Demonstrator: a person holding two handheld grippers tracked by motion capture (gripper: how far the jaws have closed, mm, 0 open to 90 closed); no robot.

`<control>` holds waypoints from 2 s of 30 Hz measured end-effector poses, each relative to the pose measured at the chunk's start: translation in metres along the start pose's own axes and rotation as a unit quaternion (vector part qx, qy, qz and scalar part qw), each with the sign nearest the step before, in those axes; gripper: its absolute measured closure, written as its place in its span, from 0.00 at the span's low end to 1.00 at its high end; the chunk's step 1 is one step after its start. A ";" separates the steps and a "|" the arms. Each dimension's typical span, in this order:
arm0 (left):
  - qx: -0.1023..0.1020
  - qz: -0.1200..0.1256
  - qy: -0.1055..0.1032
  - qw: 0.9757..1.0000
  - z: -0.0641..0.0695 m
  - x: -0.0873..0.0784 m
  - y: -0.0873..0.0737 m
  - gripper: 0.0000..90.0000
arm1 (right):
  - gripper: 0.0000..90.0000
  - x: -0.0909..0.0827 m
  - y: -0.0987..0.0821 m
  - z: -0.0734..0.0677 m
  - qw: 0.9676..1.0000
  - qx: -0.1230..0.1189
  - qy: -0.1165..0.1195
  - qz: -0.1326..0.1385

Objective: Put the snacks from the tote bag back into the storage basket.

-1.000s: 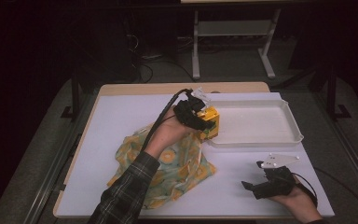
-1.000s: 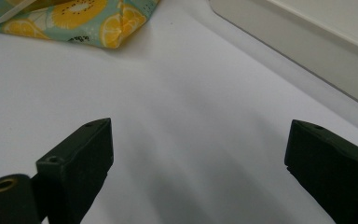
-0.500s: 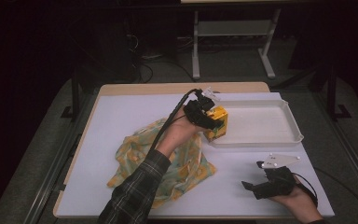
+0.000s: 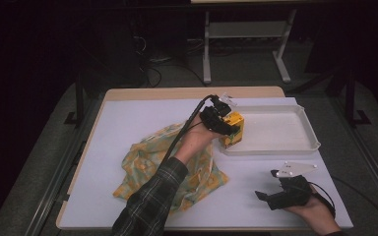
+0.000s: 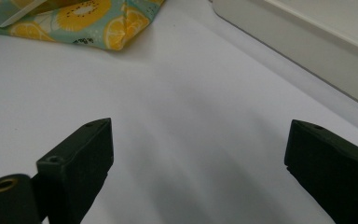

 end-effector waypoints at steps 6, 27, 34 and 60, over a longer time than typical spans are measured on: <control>-0.003 0.003 0.003 1.000 0.000 0.007 0.004 0.60 | 0.08 0.000 0.000 0.000 1.000 -0.001 0.001 0.001; 0.008 -0.021 0.001 1.000 0.006 0.032 0.000 0.60 | 0.09 0.000 0.000 0.000 1.000 -0.002 0.003 0.000; 0.011 -0.034 0.004 0.999 0.006 0.041 -0.007 0.59 | 0.09 0.000 -0.001 0.001 1.000 -0.003 0.003 0.000; 0.009 -0.046 0.002 0.999 0.007 0.047 -0.016 0.55 | 0.09 0.000 -0.001 0.000 1.000 -0.004 0.003 -0.001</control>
Point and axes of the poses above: each handheld gripper's, and its own axes: x roughly forward along the jaws, y roughly out of its top, z roughly to its right, the point moved 9 cm from there along x, roughly forward along the jaws, and after that the axes turned 3 degrees about y, right-handed, at the moved point
